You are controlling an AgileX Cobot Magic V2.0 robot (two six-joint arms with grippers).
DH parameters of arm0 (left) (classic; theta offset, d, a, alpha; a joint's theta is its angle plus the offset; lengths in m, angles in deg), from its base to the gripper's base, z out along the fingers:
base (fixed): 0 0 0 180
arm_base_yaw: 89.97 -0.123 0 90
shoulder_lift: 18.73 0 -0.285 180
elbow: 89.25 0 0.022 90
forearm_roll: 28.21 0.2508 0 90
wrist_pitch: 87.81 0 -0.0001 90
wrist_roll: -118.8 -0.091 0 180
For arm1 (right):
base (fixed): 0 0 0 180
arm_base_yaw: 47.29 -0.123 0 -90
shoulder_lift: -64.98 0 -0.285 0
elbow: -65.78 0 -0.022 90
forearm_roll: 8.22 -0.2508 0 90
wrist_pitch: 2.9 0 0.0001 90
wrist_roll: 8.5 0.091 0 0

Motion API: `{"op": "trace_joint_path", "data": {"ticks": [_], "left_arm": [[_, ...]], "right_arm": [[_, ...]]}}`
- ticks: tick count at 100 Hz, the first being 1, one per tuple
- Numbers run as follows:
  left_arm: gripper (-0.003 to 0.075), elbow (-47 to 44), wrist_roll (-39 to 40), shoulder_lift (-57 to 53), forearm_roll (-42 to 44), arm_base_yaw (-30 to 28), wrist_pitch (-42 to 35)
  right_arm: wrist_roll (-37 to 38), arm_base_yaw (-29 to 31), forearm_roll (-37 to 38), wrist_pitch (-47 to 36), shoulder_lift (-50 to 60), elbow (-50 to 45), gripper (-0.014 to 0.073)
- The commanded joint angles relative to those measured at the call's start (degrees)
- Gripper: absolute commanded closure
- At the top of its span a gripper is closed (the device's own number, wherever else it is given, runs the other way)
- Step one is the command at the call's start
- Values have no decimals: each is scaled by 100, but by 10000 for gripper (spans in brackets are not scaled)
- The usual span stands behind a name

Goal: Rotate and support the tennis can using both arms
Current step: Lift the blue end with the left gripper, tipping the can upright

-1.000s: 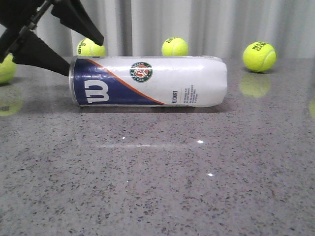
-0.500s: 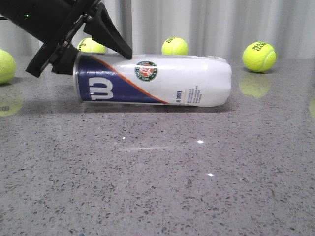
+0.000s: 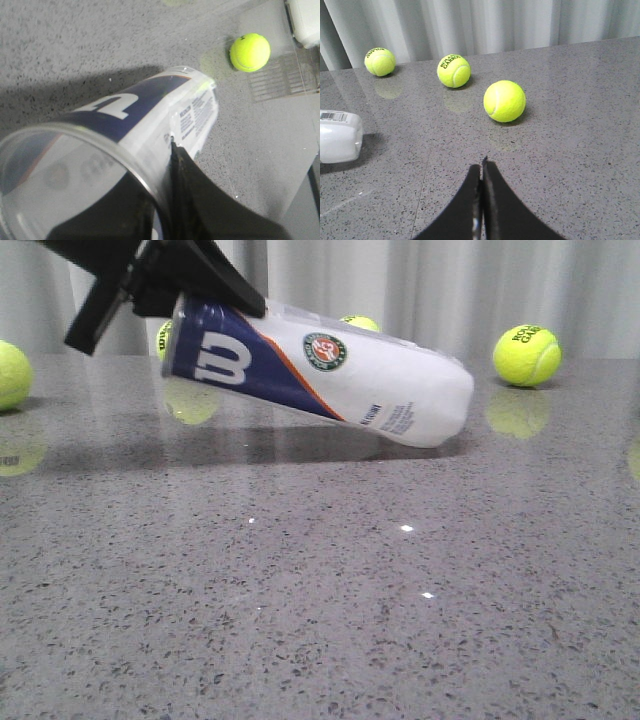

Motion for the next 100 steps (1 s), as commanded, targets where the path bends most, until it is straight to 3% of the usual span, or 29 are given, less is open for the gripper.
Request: {"op": "trace_joint_path", "data": {"ticks": [1, 19, 34, 59, 100], "left_arm": [[741, 115, -135, -503, 179, 27, -136], [741, 612, -26, -1016, 1040, 27, 426], [741, 1511, 545, -1088, 1833, 66, 1232], [741, 2719, 1744, -1063, 3927, 503, 2579], [741, 2762, 2172, -722, 4666, 1454, 2579]], "right_arm": [[-37, 33, 0, -473, -63, 120, 659], [-37, 33, 0, -473, -63, 120, 659], [-37, 33, 0, -473, -63, 120, 659], [-37, 33, 0, -473, -63, 120, 659], [-37, 33, 0, -473, -63, 120, 659]]}}
